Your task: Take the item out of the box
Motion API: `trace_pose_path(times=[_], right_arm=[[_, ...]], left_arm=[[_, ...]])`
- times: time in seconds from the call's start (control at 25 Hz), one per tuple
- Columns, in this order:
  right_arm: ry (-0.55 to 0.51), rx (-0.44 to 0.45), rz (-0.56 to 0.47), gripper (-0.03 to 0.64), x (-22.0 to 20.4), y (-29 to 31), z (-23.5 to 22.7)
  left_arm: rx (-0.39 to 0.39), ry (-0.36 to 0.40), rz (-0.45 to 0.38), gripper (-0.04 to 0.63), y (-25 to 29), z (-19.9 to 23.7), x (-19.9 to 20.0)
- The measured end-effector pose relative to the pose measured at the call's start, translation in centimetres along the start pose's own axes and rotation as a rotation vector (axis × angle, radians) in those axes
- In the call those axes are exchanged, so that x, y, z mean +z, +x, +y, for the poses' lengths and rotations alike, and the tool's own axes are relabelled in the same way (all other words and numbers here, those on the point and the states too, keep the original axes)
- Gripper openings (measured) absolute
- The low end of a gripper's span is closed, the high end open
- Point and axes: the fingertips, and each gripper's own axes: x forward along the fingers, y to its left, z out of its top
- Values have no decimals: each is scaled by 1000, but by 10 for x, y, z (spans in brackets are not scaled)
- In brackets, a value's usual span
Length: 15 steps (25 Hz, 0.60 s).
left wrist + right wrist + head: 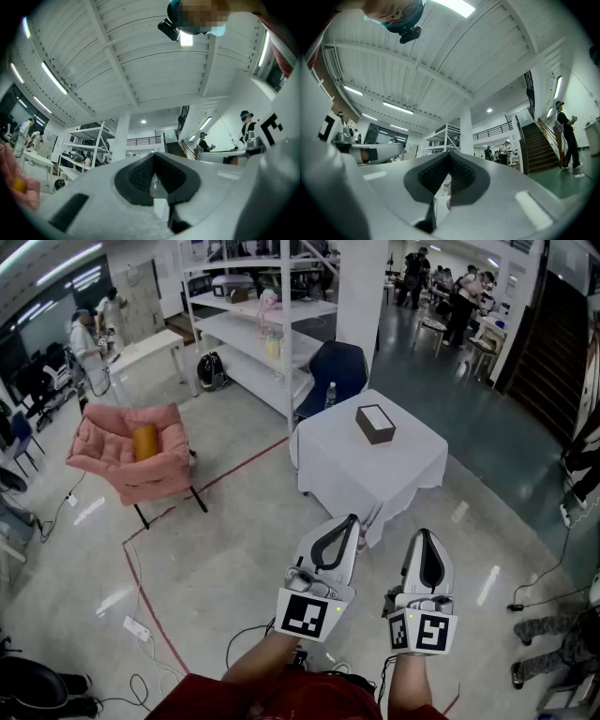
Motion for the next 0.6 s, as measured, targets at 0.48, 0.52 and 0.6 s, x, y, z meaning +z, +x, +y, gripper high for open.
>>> trace_pose_path(times=[0.48, 0.52, 0.6], right_arm=[[45, 16, -1, 0, 20, -77, -64], [60, 19, -5, 0, 20, -80, -71], [83, 23, -9, 0, 20, -87, -84]], left_arm=[[75, 0, 15, 0, 0, -100, 7], [79, -1, 22, 0, 1, -106, 5], [84, -8, 36, 0, 4, -118, 0]])
